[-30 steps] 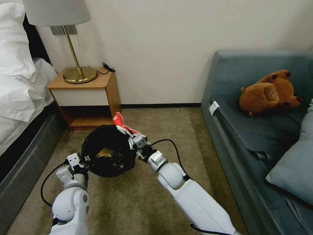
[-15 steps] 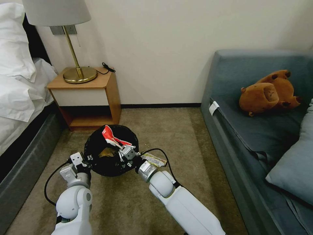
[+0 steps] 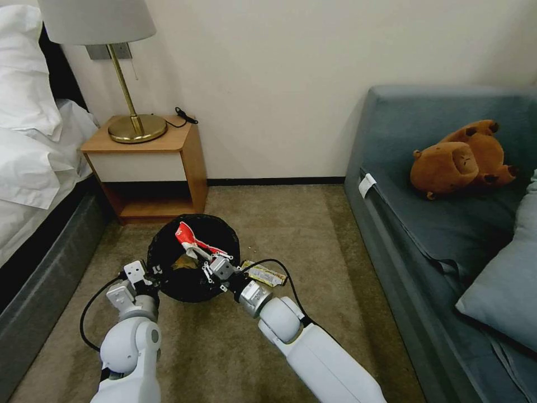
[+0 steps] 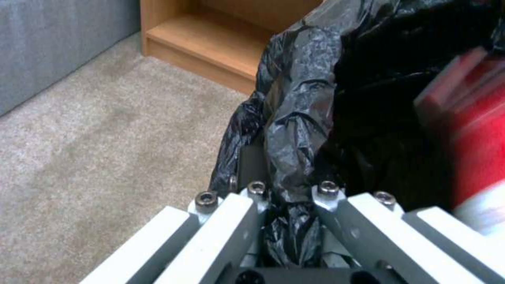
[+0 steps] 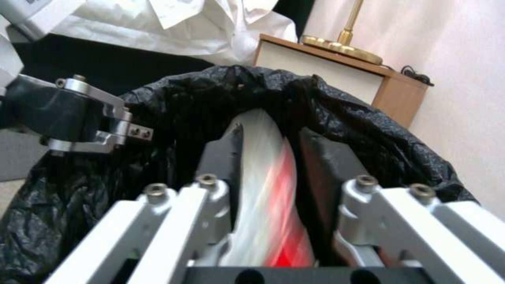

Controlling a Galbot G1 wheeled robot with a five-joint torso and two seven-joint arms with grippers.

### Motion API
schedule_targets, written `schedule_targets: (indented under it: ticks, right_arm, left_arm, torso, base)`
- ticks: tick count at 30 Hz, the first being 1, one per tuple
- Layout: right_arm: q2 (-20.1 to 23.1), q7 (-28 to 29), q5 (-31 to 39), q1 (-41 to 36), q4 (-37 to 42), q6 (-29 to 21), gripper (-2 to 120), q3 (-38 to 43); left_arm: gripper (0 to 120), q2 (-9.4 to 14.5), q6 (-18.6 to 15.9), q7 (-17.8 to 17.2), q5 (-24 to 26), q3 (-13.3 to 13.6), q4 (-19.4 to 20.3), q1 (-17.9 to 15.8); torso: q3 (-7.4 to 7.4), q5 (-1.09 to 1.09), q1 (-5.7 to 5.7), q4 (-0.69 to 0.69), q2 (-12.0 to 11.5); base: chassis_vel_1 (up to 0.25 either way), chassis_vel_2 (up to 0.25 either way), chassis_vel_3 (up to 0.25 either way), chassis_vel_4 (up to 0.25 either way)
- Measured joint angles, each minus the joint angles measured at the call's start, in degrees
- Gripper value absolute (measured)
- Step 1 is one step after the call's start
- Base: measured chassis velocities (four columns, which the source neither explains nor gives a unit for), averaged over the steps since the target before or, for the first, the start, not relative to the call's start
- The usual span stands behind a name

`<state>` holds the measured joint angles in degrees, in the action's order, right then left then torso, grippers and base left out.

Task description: Pick up the trash bin, then pick up the garbage on the floor and place it into the trash bin.

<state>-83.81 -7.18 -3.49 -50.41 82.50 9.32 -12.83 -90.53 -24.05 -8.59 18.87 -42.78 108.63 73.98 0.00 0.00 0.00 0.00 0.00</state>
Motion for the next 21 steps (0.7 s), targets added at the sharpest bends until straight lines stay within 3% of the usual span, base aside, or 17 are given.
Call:
schedule_targets:
  ticks: [17, 21]
  right_arm:
    - [-0.2, 0.2, 0.2, 0.1, 0.6, -0.3, 96, 0.6]
    - [-0.2, 1.8, 2.0, 1.5, 1.8, -1.5, 100, 1.6]
  left_arm:
    - [1, 0.1, 0.0, 0.0, -0.1, 0.0, -0.2, 0.0]
    - [1, 0.3, 0.0, 0.0, -0.1, -0.3, -0.1, 0.1]
  torso:
    - [0.0, 0.0, 0.0, 0.0, 0.0]
    - [0.0, 0.0, 0.0, 0.0, 0.0]
  base:
    - [0.0, 0.0, 0.0, 0.0]
    - [0.0, 0.0, 0.0, 0.0]
